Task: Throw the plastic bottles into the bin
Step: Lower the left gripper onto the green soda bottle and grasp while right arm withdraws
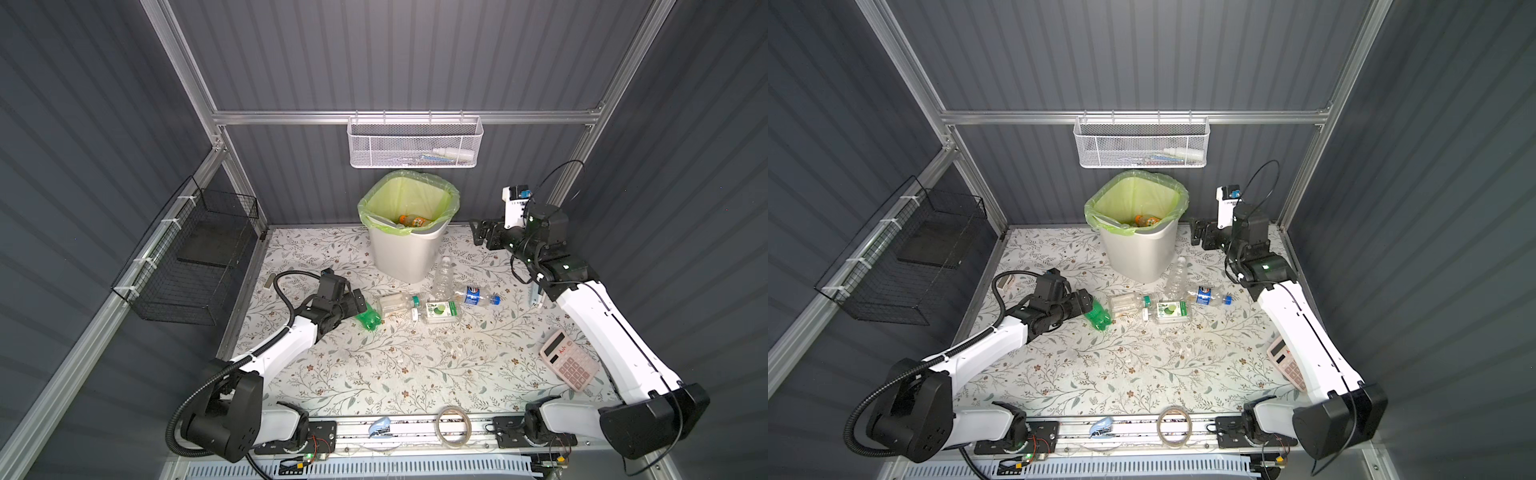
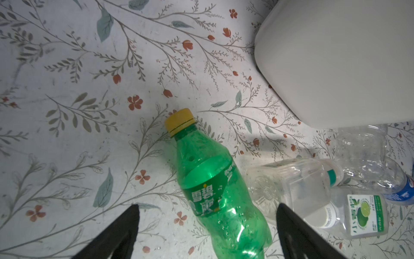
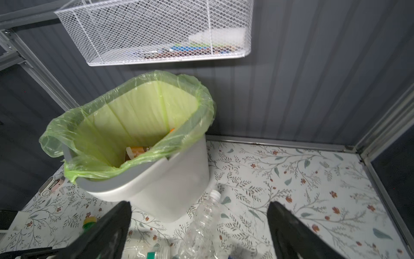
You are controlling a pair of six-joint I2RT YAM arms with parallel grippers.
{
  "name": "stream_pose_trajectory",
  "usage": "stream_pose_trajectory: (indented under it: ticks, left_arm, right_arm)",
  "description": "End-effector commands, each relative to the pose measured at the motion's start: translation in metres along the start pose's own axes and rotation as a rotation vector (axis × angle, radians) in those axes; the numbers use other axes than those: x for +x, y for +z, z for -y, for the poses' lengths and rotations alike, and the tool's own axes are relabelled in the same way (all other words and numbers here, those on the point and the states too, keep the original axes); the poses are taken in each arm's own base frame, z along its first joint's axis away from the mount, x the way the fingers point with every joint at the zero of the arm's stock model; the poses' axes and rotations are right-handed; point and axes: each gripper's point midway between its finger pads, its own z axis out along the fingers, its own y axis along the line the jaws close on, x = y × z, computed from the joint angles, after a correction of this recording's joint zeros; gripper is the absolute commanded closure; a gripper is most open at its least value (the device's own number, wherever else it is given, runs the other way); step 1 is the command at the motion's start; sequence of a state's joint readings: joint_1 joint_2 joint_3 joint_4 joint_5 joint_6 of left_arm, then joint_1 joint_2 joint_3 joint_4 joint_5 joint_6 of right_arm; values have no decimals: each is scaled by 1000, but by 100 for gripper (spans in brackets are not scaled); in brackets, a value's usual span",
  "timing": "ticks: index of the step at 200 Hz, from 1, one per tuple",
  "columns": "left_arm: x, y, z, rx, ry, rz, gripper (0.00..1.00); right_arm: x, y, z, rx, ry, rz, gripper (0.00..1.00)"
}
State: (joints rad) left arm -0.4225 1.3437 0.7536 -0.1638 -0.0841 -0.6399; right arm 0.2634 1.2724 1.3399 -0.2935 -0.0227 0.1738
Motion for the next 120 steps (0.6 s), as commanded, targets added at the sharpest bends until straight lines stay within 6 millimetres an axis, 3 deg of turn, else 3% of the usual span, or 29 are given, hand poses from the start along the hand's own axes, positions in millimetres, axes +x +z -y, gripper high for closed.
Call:
stream_pose_trajectory:
  ticks: [1, 26, 47, 78, 120]
  left_arm:
    - [-2, 2, 15, 15, -55, -17, 5]
    - [4, 12, 21, 24, -94, -53, 5]
    - [9, 18, 22, 17, -115, -68, 5]
    - [16, 26, 17, -9, -143, -81, 5]
    - [18, 31, 14, -35, -150, -85, 5]
  right_arm:
    - [16, -9, 21, 63, 128, -51, 7]
    - [57, -9, 42, 135, 165, -179, 7]
    - [78, -16, 55, 176, 177, -206, 6]
    - [96, -22, 66, 199, 216, -223, 6]
    - [105, -24, 74, 220, 238, -216, 8]
